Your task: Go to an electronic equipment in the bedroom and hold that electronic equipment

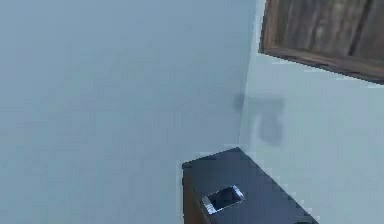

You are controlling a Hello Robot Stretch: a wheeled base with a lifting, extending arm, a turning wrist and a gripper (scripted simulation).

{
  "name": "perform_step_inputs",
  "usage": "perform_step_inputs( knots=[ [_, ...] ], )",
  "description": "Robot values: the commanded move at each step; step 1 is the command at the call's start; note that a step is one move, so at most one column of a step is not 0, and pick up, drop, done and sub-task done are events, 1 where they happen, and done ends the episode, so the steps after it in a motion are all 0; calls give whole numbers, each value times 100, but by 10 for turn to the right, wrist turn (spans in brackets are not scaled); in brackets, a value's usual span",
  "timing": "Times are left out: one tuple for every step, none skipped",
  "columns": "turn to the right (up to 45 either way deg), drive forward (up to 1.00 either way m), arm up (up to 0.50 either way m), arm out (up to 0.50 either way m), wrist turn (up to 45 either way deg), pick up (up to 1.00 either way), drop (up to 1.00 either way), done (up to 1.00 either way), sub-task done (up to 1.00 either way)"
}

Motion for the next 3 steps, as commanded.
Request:
perform_step_inputs(
  knots=[
    [-450,0,0,0,0,0,0,0,0],
    [-300,0,0,0,0,0,0,0,0],
    [0,0,50,0,0,0,0,0,0]
  ],
)
